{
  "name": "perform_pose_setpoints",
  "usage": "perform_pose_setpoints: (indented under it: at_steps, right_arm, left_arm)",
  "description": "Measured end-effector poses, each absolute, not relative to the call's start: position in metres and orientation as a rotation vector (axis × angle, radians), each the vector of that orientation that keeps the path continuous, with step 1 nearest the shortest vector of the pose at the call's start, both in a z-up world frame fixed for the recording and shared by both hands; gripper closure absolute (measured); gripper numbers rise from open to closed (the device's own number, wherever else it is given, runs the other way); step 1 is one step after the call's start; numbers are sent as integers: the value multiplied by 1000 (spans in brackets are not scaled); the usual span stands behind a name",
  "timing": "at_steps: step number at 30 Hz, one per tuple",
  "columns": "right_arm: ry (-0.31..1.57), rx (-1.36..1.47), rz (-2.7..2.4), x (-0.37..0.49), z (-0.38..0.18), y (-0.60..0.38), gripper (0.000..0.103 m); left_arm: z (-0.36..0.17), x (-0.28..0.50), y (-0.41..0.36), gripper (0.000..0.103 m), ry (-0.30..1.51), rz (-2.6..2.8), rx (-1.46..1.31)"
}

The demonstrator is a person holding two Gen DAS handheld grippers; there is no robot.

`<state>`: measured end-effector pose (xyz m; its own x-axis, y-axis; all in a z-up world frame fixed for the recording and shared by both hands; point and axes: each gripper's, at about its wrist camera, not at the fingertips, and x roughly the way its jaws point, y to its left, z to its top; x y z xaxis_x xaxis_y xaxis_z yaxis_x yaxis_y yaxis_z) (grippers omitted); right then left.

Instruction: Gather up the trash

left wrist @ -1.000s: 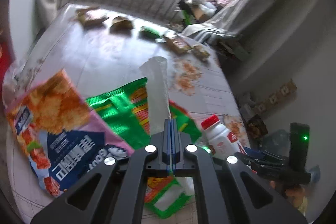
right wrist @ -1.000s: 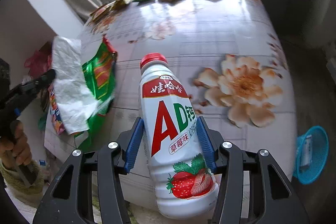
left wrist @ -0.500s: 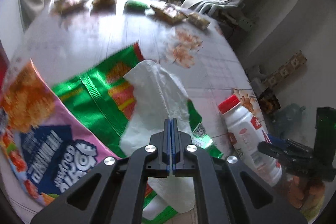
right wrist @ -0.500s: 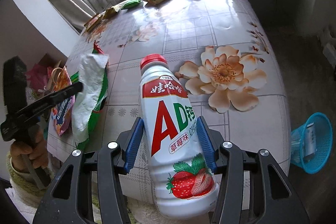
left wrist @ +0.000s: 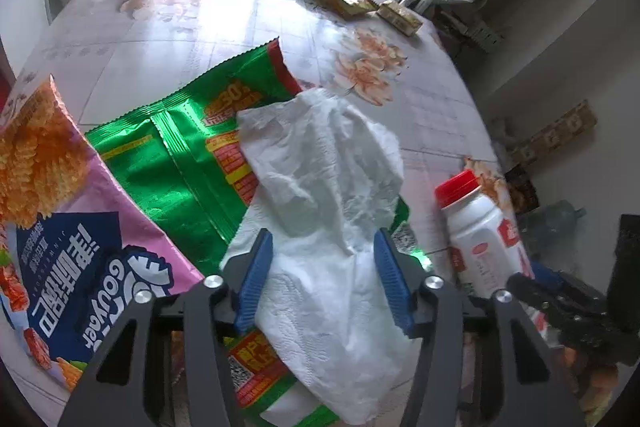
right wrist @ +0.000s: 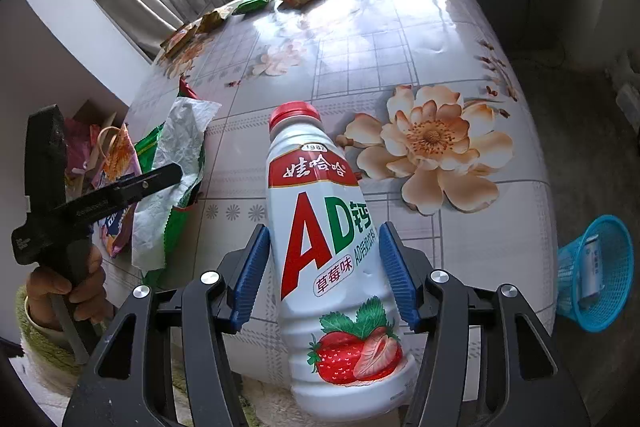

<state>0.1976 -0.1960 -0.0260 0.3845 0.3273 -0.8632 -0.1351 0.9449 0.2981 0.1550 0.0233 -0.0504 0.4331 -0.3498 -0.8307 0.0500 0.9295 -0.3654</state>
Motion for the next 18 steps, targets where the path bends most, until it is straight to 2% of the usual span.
perform_pose_setpoints:
  at_steps: [8, 13, 18]
  right_arm:
    - [1143, 197, 295, 198, -27, -195, 48]
    - [1146, 194, 292, 199, -28, -193, 48]
    - [1155, 189, 295, 201, -29, -193, 48]
  left_arm:
    - [-57, 155, 8, 49, 1089, -216, -108]
    - [-59, 152, 2, 67, 1061, -179, -10]
    - [-57, 151, 2, 90, 1041, -175, 16]
